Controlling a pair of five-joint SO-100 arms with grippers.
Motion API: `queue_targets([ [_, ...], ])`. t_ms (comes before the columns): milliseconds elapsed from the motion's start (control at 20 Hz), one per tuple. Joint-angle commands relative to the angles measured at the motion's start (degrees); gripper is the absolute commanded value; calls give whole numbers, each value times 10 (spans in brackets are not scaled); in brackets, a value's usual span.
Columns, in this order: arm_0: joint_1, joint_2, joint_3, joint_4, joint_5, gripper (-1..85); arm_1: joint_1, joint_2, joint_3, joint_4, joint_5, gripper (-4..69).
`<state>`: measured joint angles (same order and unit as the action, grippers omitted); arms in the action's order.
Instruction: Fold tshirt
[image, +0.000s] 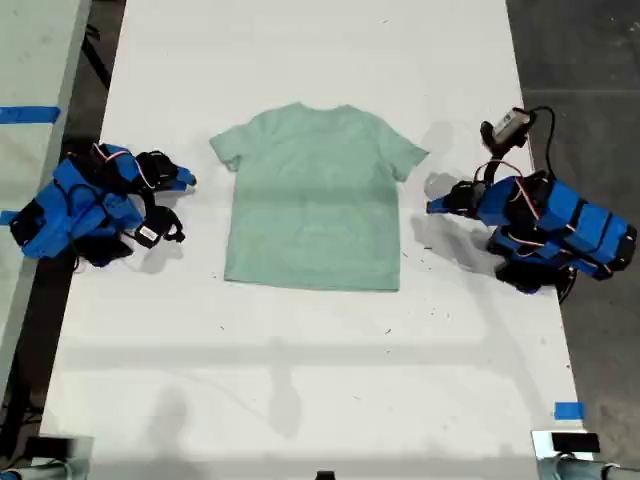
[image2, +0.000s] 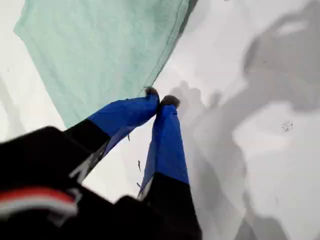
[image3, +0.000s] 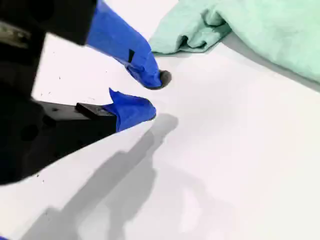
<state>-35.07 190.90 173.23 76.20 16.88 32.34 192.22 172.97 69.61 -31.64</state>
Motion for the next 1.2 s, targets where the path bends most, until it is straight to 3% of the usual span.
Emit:
queue_targets([
  [0,57,-1,-4,41,-6,1,26,5,-10,6,264,-11],
  [450,86,-1,-6,28,-14,1,31,6,-17,18,258,-17],
  [700,128,-18,-60,-4,-67,1,-21,-23,-81,23,270,-15],
  [850,122,-151,-142,-34,-61,0,4,-178,-202,-2,213,-15],
  [1150,37,-410,-417,53,44,0,74,-471,-453,-6,72,-15],
])
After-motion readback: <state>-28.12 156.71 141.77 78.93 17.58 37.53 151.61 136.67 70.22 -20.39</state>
